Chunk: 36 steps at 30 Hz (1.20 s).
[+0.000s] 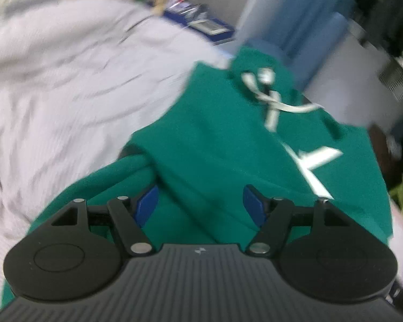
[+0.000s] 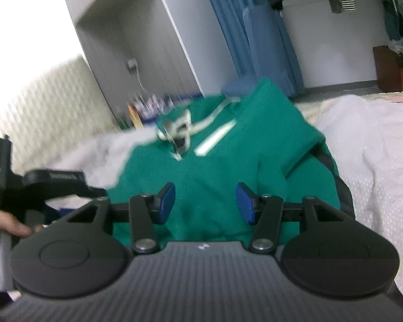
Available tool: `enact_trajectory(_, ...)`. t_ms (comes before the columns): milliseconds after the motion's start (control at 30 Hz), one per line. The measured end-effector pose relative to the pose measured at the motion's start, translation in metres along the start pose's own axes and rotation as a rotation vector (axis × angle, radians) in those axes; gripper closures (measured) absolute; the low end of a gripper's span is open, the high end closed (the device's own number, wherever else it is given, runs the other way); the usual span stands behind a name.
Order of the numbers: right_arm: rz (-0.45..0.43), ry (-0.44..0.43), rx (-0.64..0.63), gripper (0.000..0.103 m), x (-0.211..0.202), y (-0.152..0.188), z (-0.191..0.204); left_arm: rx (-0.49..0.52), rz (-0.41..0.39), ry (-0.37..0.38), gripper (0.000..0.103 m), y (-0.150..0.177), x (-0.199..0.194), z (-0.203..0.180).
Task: Fold large clothes
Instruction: 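Fold the held sleeve across the hoodie body toward the right gripper, then open the left gripper and lift both grippers above the folded hoodie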
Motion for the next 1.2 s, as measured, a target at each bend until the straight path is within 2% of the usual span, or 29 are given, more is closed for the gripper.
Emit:
enact_trajectory(33, 0.039, 0.02, -0.02, 0.05, 0.008, 0.003, 0.0, -0.052, 0.012, 0.013, 0.029, -0.002, 0.008, 0.011)
enact_trajectory(133, 0.134, 0.026, -0.084, 0.05, 0.026, 0.009, 0.004, -0.194, 0.071, 0.116, 0.029, -0.002, 0.032, 0.035)
enact_trajectory(200, 0.131, 0.044, -0.112, 0.049, 0.028, 0.01, 0.008, -0.219, 0.104, 0.154, 0.03, -0.001, 0.046, 0.04)
enact_trajectory(300, 0.127, 0.062, -0.13, 0.049, 0.031, 0.011, 0.008, -0.21, 0.092, 0.19, 0.032, -0.002, 0.058, 0.038)
enact_trajectory(367, 0.12, 0.069, -0.132, 0.049, 0.032, 0.011, 0.008, -0.206, 0.079, 0.238, 0.056, -0.005, 0.062, 0.035)
enact_trajectory(400, 0.115, 0.071, -0.133, 0.049, 0.033, 0.01, 0.008, -0.205, 0.071, 0.265, 0.064, -0.005, 0.061, 0.031)
enact_trajectory(433, 0.106, 0.07, -0.131, 0.049, 0.03, 0.01, 0.009, -0.199, 0.051, 0.316, 0.078, -0.007, 0.06, 0.027)
enact_trajectory(467, 0.084, 0.054, -0.113, 0.047, 0.034, 0.014, 0.012, -0.184, 0.028, 0.36, 0.087, -0.011, 0.056, 0.023)
enact_trajectory(567, 0.011, -0.041, -0.011, 0.044, 0.025, 0.008, 0.007, -0.205, -0.021, 0.396, 0.095, -0.025, 0.045, 0.023)
enact_trajectory(667, -0.019, -0.072, -0.018, 0.044, 0.022, 0.006, 0.01, -0.237, -0.106, 0.392, 0.096, -0.05, 0.029, 0.033)
enact_trajectory(767, 0.025, -0.126, -0.036, 0.045, 0.027, 0.008, 0.017, -0.3, -0.191, 0.373, 0.096, -0.076, 0.011, 0.054)
enact_trajectory(833, 0.073, -0.176, -0.074, 0.047, 0.033, 0.012, 0.026, -0.324, -0.229, 0.329, 0.096, -0.09, 0.006, 0.069)
enact_trajectory(1033, 0.173, -0.238, -0.258, 0.047, 0.042, 0.025, 0.056, -0.304, -0.233, 0.166, 0.096, -0.094, 0.033, 0.104)
enact_trajectory(1200, 0.187, -0.258, -0.267, 0.047, 0.046, 0.028, 0.058, -0.289, -0.207, 0.109, 0.096, -0.084, 0.057, 0.12)
Point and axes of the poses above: each gripper's, at about its wrist camera, not at the fingertips, and x roughly the way its jaws point, z to its left, y to its underside, the point moved 2 cm from there along x, roughly the way its jaws point, and after that the axes turned 5 degrees about -x, right-handed, at the moved point
